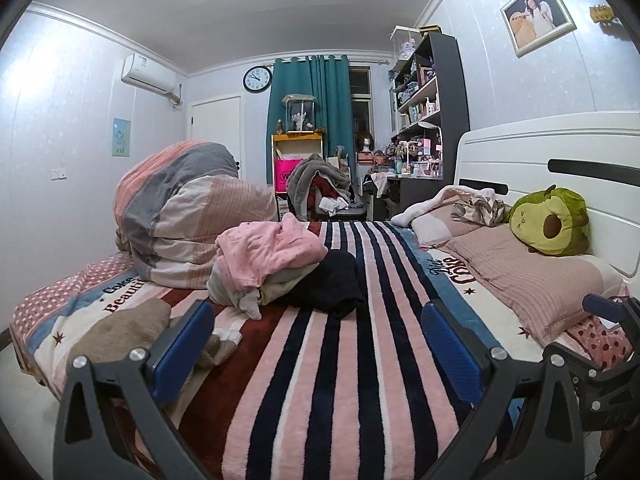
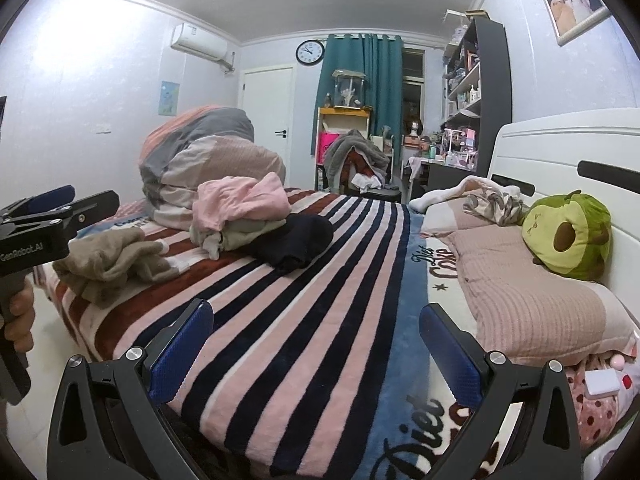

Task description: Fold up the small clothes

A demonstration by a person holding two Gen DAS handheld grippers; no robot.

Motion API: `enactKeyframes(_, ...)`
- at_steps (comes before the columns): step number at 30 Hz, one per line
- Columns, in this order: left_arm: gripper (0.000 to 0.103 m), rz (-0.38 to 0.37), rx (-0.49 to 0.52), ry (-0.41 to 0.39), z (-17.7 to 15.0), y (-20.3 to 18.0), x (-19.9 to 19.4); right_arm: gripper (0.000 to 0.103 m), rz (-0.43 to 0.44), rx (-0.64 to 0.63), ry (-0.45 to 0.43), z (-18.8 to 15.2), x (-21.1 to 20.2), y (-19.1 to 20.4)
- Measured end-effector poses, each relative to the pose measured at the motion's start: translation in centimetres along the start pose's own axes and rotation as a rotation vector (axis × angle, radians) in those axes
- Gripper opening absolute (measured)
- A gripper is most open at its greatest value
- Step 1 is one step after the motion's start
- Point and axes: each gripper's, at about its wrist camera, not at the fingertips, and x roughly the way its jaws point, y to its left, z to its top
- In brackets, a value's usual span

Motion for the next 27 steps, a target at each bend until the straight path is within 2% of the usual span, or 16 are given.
enactKeyframes(14,0.102,0.009,0.000,-0.002,-0.1,1.1,0.2,0.102,0.017,0.004,0.001,0.0,0.2,1.4)
enactKeyframes(27,0.102,0.006,0.002,0.002,-0.2,2.0,0.8,0.102,-0.003,0.026,-0.007,0.2,0.7,1.5)
